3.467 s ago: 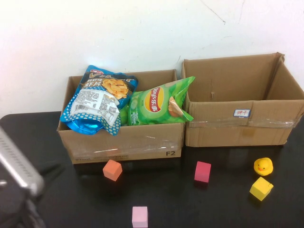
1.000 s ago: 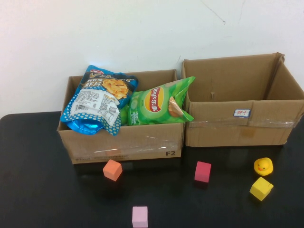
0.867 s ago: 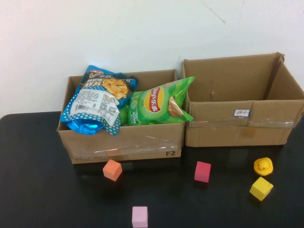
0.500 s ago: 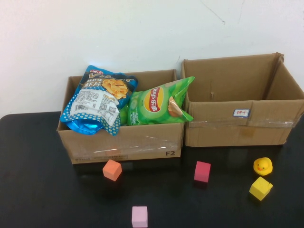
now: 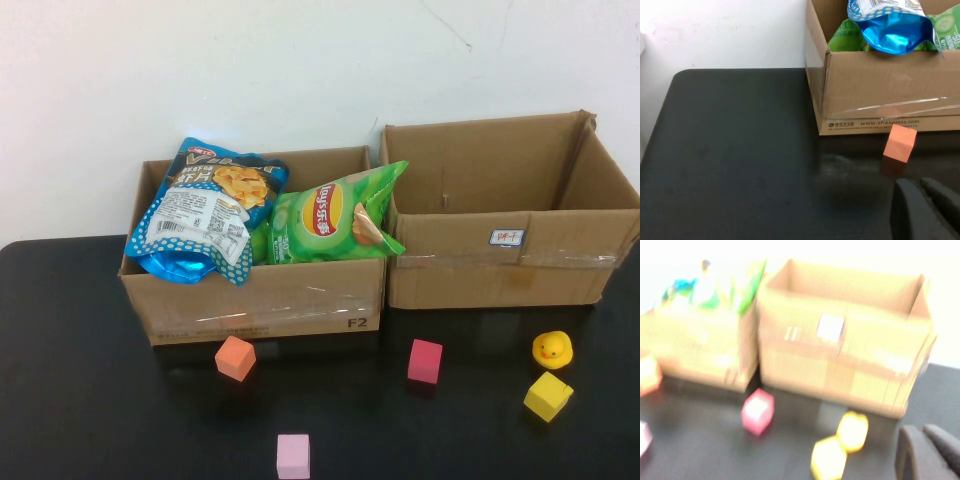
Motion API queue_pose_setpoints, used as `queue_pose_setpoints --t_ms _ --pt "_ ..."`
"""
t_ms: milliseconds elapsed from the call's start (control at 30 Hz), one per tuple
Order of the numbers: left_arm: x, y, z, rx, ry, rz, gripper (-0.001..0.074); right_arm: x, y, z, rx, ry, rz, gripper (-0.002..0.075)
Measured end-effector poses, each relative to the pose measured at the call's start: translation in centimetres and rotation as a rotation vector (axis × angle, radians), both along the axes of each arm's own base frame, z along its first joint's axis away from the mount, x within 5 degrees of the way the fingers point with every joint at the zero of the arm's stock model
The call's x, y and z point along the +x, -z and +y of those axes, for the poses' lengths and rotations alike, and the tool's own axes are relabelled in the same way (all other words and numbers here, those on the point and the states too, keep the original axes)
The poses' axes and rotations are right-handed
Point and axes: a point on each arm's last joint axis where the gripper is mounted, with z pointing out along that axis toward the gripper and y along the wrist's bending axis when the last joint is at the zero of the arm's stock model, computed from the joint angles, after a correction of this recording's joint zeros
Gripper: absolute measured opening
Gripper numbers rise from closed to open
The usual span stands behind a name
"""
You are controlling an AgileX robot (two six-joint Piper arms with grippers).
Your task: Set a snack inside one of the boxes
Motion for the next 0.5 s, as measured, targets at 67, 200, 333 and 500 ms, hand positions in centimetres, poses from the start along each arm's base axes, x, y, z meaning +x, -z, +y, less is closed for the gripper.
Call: queue_pose_setpoints --t_ms 67,200,333,500 --pt "0.0 0.0 0.0 0.0 0.0 0.0 -0.0001 0.2 0.8 0.0 0.006 0.027 -0.089 -0.0001" --pt "0.0 0.0 0.0 0.0 0.0 0.0 -0.0001 0.4 2.7 0.0 0.03 0.083 -0.278 -0.0001" --pt "0.0 0.0 0.0 0.0 0.0 0.0 -0.0001 0.7 4.9 0.0 0.065 0.128 -0.276 -0.0001" --pt "0.0 0.0 0.0 0.0 0.0 0.0 -0.0001 0.6 7.1 -0.4 0.011 0.169 -0.066 -0.0001"
